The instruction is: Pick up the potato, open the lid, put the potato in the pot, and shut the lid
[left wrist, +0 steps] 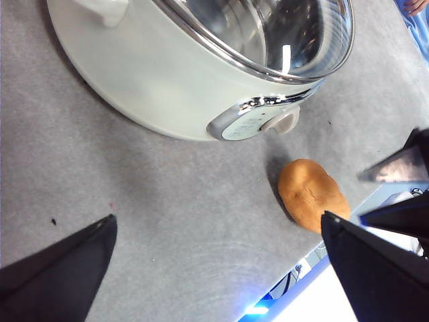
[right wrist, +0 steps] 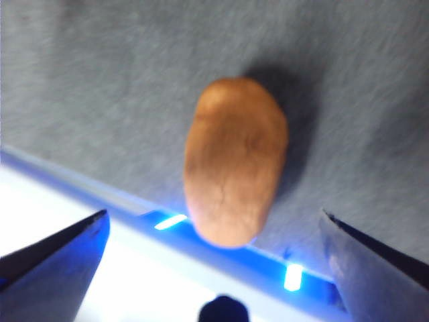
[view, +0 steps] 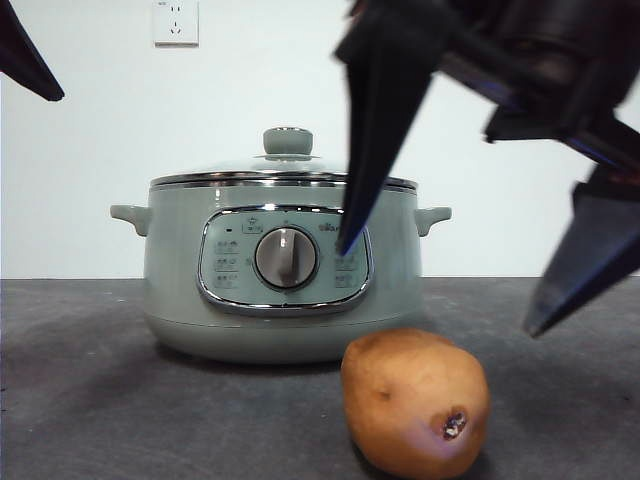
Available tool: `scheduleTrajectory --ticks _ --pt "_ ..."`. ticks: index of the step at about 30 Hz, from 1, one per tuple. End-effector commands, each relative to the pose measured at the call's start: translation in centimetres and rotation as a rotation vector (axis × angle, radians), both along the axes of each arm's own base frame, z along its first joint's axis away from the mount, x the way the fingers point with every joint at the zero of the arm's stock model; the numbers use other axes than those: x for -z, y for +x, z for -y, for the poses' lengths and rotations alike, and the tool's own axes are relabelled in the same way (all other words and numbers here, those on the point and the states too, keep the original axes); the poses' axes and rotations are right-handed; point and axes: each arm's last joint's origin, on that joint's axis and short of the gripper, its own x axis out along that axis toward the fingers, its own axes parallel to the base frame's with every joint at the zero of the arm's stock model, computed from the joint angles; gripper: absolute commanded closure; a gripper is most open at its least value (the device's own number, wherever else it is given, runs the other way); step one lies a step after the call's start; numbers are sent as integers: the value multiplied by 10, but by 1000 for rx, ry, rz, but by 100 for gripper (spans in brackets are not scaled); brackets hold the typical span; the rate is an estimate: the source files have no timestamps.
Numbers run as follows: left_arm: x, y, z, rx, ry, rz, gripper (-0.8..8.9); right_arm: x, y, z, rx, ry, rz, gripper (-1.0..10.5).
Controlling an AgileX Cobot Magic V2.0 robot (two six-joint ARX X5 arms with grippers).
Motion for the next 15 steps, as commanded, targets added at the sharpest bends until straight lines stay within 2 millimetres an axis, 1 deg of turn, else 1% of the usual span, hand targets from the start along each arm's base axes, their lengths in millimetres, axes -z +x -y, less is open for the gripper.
scheduleTrajectory --ticks 1,4,8,10,13,14,15 --pt "-2 0 1 12 6 19 177 -3 5 -14 21 -87 36 255" --pt "-2 0 0 11 7 15 185 -4 12 -27 24 -157 45 255" --pt "-1 0 0 12 7 13 185 4 23 -41 7 -193 26 256" --pt "-1 0 0 12 8 13 185 15 27 -47 1 -236 -7 256" --pt "-2 0 0 12 8 15 185 31 28 -49 -10 -307 -59 258" --pt "-2 0 0 14 9 16 185 33 29 -50 -12 -311 -62 287" --pt "-2 0 0 14 9 16 185 35 30 -51 -28 -312 -59 420"
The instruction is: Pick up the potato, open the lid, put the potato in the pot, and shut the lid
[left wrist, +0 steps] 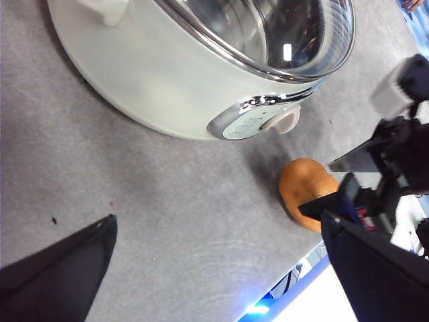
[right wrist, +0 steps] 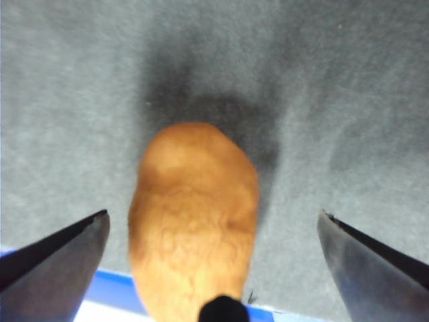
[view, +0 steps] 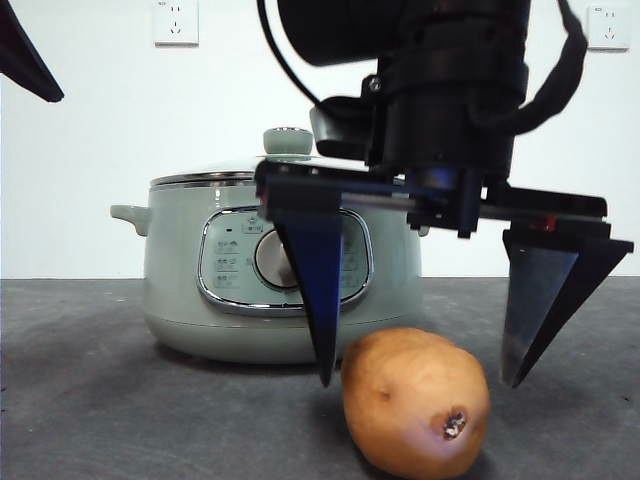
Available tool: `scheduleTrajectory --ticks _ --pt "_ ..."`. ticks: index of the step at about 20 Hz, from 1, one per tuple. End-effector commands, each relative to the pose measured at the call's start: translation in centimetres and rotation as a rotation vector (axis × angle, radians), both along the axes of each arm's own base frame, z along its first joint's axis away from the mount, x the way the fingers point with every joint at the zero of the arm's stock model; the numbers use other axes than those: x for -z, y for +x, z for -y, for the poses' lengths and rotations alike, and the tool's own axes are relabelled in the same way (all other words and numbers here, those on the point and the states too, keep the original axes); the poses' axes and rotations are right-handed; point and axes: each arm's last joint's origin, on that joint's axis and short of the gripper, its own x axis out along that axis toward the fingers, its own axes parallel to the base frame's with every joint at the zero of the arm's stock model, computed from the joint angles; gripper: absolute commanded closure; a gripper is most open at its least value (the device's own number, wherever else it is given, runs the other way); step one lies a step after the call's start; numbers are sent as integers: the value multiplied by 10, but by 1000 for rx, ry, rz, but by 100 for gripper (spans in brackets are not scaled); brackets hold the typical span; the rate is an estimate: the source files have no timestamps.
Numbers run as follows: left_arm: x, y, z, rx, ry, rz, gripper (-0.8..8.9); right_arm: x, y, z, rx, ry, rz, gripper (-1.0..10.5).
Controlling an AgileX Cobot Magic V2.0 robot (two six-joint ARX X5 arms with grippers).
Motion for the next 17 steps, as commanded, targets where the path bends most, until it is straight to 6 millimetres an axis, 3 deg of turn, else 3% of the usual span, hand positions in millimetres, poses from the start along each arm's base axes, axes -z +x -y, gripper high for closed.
scheduleTrajectory --ticks 1,2,3,7,9,13,17 --pt "-2 0 1 14 6 17 185 4 1 -3 -38 4 -12 642" --pt "-2 0 1 14 7 17 185 5 0 -3 -67 12 -23 842" --pt "-2 0 1 14 7 17 185 5 0 -3 -104 24 -39 967" --pt "-2 0 1 10 4 14 186 3 -1 -3 -128 27 -41 956" --pt "-7 2 1 5 0 21 186 -7 -3 0 -139 30 -37 955" --pt "-36 14 4 6 -16 77 186 -50 -14 17 -221 36 3 954" --pt "-67 29 15 17 19 150 186 -95 -33 45 -257 29 81 948"
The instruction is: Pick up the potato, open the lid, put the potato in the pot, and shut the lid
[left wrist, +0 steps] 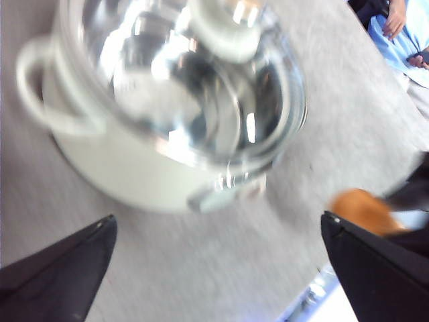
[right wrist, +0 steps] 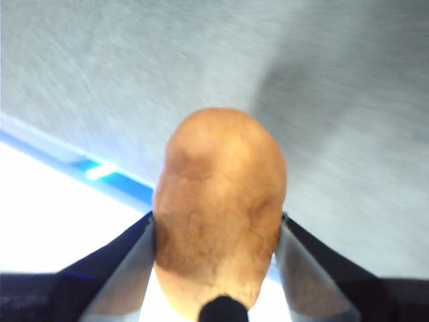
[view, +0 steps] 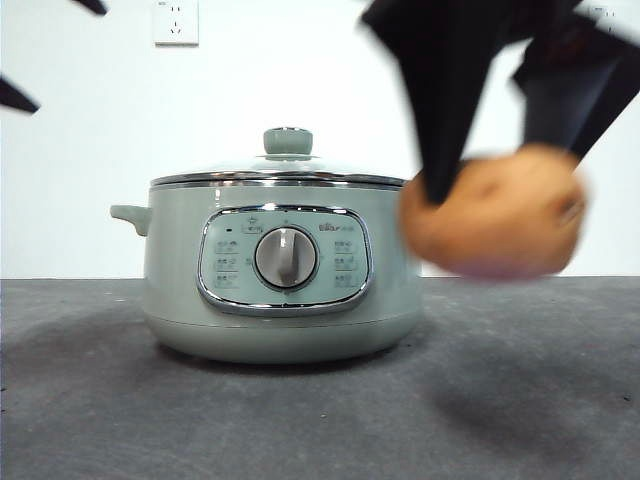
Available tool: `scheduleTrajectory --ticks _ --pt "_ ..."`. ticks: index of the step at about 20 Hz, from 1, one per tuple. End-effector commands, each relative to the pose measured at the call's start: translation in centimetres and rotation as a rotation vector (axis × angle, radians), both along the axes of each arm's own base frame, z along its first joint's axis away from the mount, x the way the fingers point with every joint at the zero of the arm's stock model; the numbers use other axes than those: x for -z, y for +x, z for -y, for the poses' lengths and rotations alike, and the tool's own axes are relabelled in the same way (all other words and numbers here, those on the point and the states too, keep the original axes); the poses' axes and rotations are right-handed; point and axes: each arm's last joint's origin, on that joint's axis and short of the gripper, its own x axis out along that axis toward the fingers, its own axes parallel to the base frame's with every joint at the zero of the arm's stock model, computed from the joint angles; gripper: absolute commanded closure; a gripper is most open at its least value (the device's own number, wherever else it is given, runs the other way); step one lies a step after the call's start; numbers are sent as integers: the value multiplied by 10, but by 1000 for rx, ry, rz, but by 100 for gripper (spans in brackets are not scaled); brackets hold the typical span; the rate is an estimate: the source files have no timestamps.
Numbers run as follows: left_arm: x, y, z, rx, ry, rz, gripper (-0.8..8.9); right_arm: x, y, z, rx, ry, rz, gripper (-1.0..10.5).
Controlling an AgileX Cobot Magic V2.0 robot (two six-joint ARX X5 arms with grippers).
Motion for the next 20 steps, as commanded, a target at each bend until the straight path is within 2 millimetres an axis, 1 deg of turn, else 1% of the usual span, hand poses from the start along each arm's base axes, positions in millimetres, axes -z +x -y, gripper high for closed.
scheduleTrajectory --ticks 1,5,9,13,15,17,20 --pt "-14 9 9 4 29 35 186 -18 -10 15 -30 16 38 948" --pt "-34 36 39 24 127 89 186 -41 -26 37 -21 102 99 948" --pt "-42 69 81 72 214 112 186 -50 -33 46 1 147 124 948" --pt "-38 101 126 89 347 161 186 -50 -33 47 4 143 120 948" --pt "-33 114 145 90 422 189 186 -50 -34 47 4 140 118 948" --pt "-26 125 158 90 461 192 186 -50 -34 48 4 135 114 948" --pt "-11 136 165 96 477 167 186 -49 -34 49 12 112 132 948"
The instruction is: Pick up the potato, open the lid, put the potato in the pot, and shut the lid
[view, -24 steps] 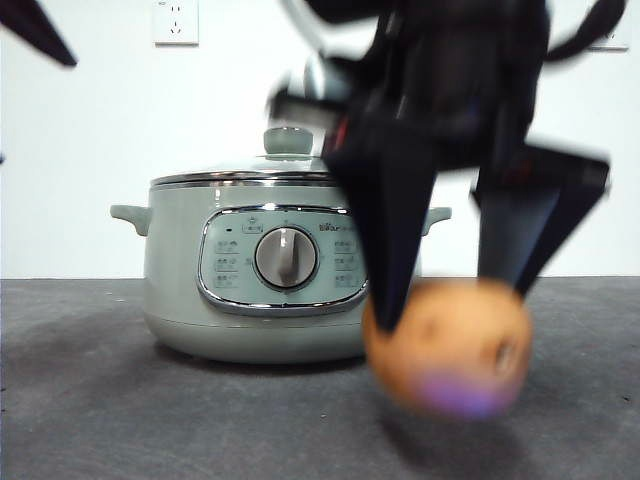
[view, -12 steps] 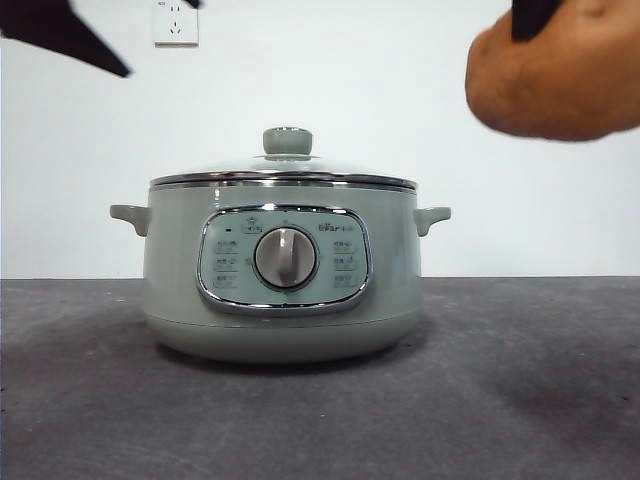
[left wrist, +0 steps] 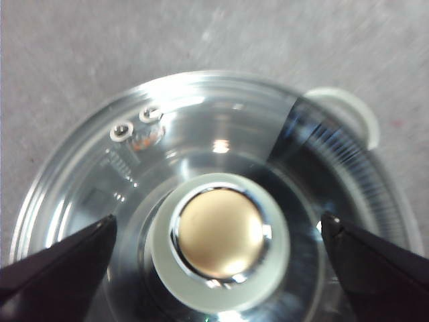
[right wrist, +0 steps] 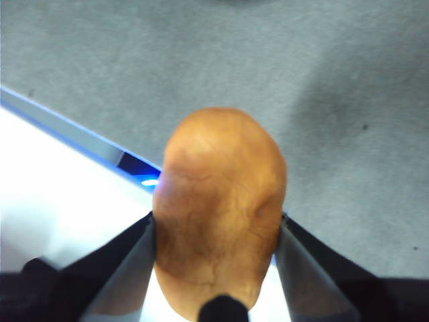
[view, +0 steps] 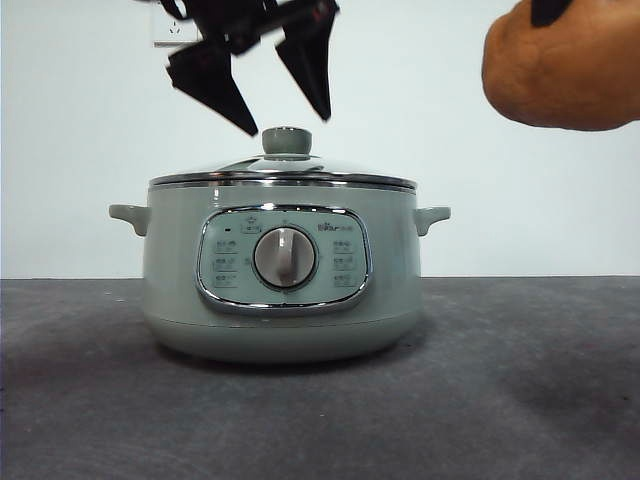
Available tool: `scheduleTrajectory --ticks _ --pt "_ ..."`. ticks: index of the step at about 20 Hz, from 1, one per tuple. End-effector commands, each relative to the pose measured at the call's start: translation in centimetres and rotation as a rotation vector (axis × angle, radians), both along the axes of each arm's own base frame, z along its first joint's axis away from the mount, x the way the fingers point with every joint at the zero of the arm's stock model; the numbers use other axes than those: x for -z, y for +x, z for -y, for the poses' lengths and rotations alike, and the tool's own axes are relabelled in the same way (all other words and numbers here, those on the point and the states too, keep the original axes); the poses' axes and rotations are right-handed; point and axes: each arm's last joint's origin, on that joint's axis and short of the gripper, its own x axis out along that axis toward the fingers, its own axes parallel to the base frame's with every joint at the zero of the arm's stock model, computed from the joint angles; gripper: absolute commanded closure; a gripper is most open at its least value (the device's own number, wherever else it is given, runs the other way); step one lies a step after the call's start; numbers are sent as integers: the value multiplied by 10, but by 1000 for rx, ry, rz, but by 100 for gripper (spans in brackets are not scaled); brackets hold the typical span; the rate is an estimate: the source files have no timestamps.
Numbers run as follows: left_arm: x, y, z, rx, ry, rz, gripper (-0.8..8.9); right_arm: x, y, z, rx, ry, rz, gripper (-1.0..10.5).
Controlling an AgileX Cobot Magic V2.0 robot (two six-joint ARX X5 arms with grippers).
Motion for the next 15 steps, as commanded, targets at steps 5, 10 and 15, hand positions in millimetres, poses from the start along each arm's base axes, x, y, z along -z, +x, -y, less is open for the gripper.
scheduleTrajectory --ticks 5,10,15 --pt "20 12 9 13 34 -25 186 0 1 0 13 -12 15 948" --pt "20 12 10 -7 45 -11 282 0 1 0 21 -26 35 948" --pt "20 9 13 4 49 -17 599 -1 3 -1 23 -9 50 948"
